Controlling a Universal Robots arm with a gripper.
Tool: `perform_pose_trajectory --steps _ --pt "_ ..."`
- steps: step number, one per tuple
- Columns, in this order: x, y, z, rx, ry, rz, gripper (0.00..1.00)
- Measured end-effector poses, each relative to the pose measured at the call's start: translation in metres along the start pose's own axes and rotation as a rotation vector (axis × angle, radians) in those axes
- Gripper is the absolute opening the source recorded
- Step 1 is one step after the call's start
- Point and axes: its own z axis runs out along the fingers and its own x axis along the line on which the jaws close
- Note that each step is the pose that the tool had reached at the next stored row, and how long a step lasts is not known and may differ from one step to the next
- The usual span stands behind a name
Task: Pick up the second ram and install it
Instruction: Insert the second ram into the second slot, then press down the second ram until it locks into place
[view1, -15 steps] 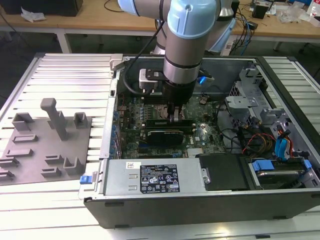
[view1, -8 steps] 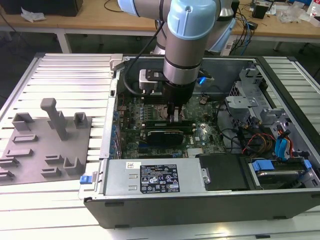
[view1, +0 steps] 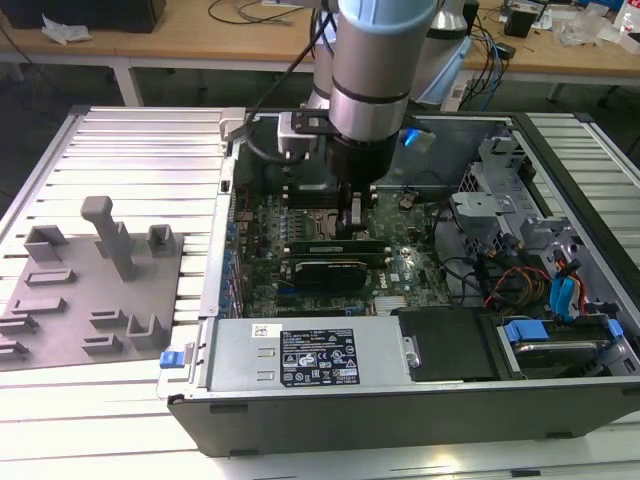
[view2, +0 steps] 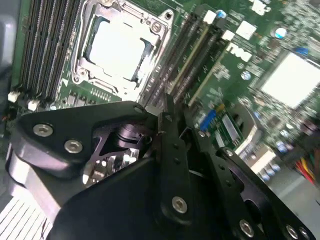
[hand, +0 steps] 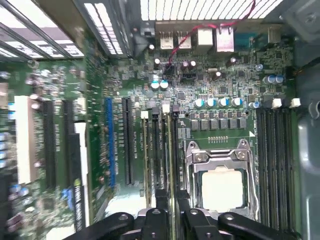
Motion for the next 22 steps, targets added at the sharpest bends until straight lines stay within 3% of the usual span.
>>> perform_pose_trajectory --steps 1,3,18,22 --pt "-0.0004 0.0001 -0.0036 0.0003 0.0057 0.0 0.13" --pt "-0.001 0.0001 -0.012 0.0005 0.0118 0.0 0.11" --pt "-0.001 0.0002 -0.0124 0.0007 0.0127 0.0 0.11" --pt "-0.0014 -0.0117 -0.0073 -0.0033 0.0131 0.0 0.11"
